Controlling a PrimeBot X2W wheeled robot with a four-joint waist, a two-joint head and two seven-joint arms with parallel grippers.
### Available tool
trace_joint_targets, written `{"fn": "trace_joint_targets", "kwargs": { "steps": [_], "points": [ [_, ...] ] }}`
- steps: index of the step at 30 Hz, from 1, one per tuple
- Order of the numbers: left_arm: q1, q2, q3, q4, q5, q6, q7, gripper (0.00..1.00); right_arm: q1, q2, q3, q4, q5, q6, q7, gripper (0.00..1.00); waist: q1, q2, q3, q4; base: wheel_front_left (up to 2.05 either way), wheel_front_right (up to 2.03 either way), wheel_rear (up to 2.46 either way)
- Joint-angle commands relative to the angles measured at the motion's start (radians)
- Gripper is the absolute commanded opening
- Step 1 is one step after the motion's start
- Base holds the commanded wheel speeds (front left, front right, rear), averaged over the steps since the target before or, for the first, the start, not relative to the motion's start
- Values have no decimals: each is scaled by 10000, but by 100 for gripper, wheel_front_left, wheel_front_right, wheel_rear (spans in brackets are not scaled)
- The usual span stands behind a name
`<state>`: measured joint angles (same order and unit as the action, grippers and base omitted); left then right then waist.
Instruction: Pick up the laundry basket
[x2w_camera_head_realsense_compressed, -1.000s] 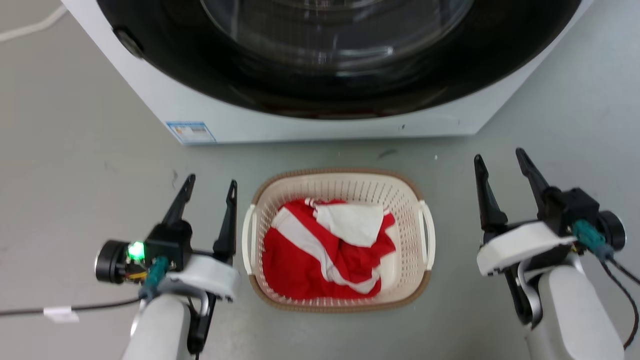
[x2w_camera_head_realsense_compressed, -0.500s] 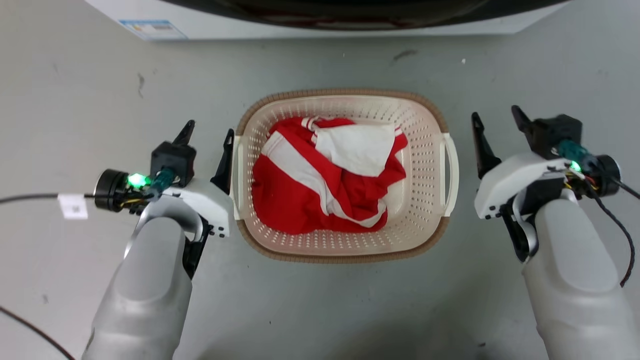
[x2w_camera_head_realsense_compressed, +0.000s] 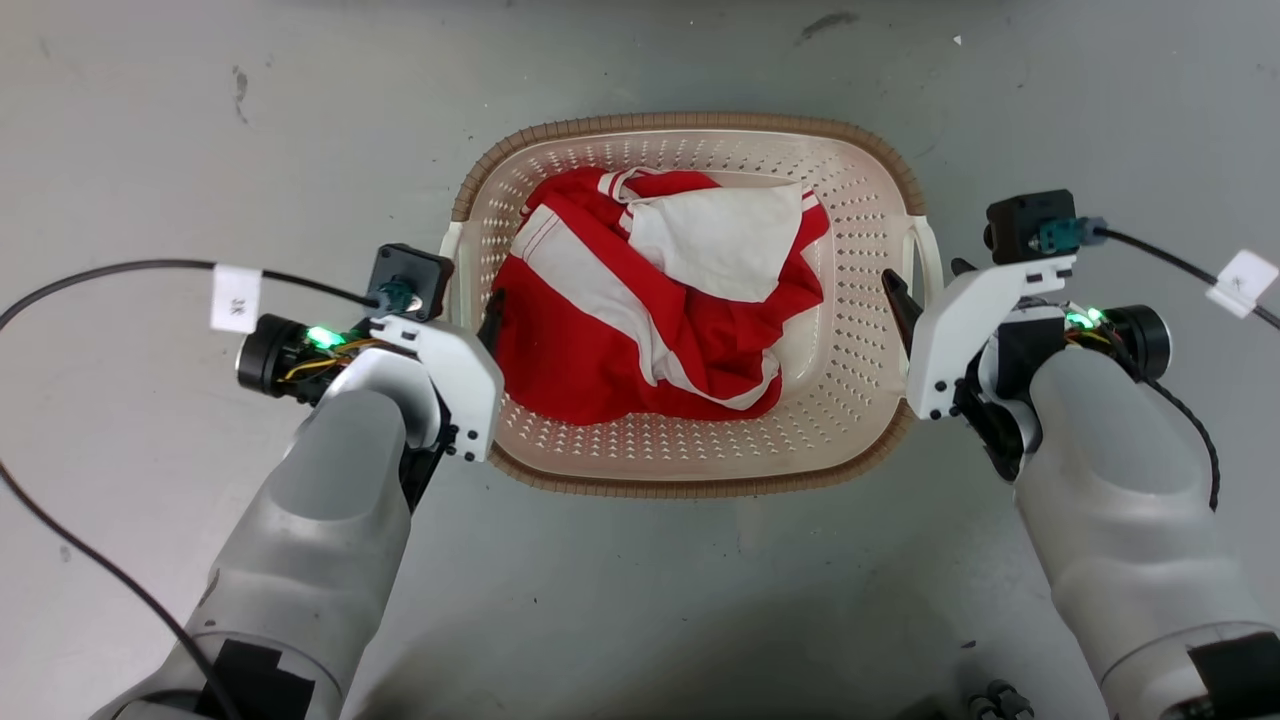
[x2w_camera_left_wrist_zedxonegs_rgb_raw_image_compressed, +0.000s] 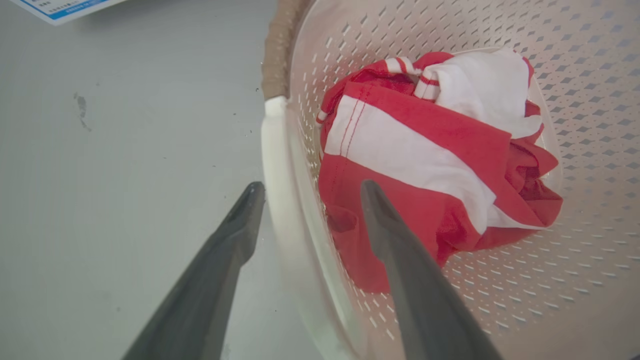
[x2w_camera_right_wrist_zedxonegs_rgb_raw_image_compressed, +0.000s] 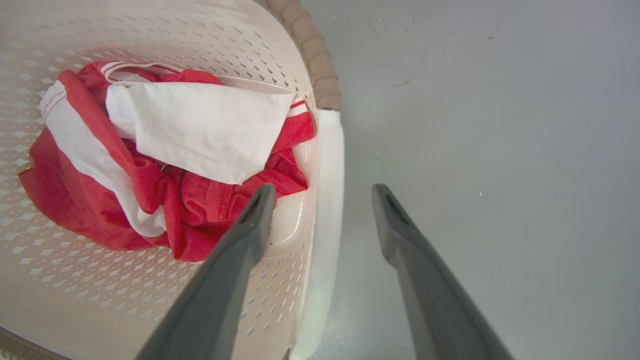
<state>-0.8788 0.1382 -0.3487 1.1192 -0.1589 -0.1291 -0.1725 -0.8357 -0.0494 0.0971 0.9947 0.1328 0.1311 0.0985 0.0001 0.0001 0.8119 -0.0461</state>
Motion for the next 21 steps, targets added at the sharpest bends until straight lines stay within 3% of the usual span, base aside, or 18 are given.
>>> {"fn": "trace_joint_targets", "kwargs": {
  "steps": [1, 21],
  "points": [
    [-237, -35, -276, 145, -246, -11, 206, 100, -299, -11, 103, 220, 138, -5, 129, 100, -1, -1, 54, 30, 0, 0, 0],
    [-1240, 604, -3626, -47, -3279, -15, 1597, 100, -1855, -10, 662, 2370, 413, -6, 1443, 100, -1, -1, 762, 290, 0, 0, 0]
  ]
}}
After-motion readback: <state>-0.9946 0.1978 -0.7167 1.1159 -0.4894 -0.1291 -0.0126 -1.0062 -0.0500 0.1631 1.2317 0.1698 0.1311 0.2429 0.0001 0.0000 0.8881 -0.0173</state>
